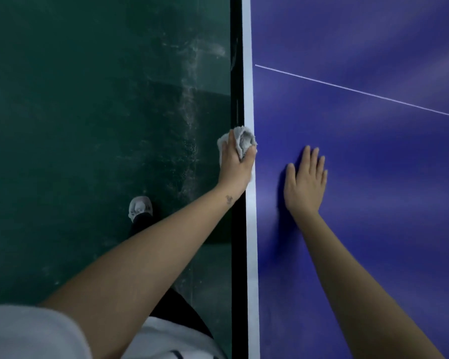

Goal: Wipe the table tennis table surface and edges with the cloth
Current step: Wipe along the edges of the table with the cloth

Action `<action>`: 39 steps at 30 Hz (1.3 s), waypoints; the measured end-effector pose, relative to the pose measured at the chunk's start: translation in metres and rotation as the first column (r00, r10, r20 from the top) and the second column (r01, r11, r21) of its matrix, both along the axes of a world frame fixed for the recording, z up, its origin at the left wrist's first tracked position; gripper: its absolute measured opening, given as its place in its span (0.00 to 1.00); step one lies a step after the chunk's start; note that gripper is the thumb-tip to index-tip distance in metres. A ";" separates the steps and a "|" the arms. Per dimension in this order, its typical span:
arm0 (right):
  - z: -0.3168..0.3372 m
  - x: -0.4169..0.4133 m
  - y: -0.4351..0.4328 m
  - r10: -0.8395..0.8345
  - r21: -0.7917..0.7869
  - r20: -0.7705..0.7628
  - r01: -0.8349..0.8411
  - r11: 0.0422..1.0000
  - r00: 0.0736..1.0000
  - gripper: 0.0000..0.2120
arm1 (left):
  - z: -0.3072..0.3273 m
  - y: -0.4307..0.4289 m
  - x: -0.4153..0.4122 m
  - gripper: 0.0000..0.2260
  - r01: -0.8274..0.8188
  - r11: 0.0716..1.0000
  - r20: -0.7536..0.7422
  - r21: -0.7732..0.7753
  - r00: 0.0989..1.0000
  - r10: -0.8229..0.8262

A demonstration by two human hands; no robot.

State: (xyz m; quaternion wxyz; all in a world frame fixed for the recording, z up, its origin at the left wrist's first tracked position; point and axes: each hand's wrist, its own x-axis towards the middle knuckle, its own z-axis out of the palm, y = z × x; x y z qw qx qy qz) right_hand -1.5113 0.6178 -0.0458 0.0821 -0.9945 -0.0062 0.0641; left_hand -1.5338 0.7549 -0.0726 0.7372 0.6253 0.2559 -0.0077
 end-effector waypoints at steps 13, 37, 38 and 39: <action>-0.004 0.124 0.119 0.197 0.011 0.069 -0.198 0.980 0.978 0.26 | -0.005 0.044 0.105 0.26 -0.054 0.997 -0.026 -0.048 0.998 0.053; 0.002 0.123 0.118 0.157 0.091 0.093 -0.165 0.982 0.983 0.26 | 0.000 0.048 0.117 0.26 -0.071 0.994 -0.014 -0.079 0.997 0.070; 0.002 0.124 0.119 0.154 0.085 0.092 -0.162 0.983 0.984 0.26 | 0.000 0.057 0.136 0.25 -0.072 0.996 0.009 -0.057 0.997 0.072; 0.002 0.124 0.119 0.153 0.076 0.086 -0.159 0.984 0.984 0.26 | -0.001 0.068 0.156 0.23 -0.072 0.997 0.041 -0.030 0.996 0.073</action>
